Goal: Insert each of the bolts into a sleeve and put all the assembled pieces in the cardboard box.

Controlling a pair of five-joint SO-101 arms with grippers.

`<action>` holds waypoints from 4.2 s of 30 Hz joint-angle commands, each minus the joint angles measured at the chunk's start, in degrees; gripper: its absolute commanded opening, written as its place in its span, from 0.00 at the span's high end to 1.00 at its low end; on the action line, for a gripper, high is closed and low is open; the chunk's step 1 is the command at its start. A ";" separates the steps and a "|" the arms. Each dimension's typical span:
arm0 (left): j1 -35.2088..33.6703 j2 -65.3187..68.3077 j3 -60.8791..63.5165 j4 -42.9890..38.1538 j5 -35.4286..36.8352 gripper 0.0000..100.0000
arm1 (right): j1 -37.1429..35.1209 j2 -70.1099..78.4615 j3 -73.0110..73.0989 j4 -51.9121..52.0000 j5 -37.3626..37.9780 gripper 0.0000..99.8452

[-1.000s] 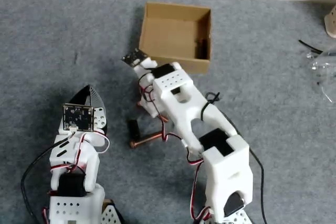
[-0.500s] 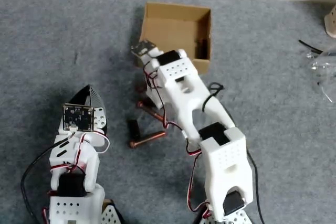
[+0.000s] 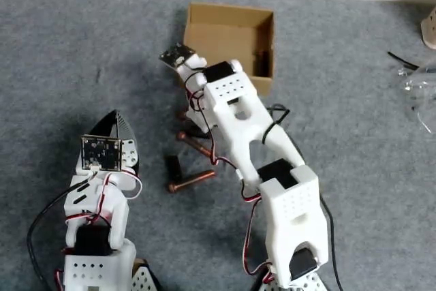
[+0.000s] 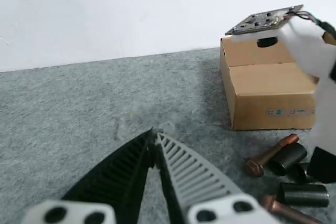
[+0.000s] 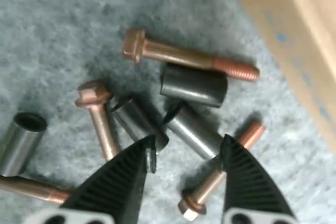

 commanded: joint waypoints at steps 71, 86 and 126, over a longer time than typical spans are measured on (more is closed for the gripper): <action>-0.40 -0.48 1.10 -1.41 -0.09 0.99 | 1.63 -1.10 16.40 -7.60 5.80 1.00; -0.48 -0.48 1.10 -1.41 -0.09 0.99 | 1.54 -33.45 37.41 -14.29 2.20 1.00; 4.70 -0.40 0.84 -2.99 0.35 0.99 | 20.79 -136.22 112.31 -18.24 -3.16 1.00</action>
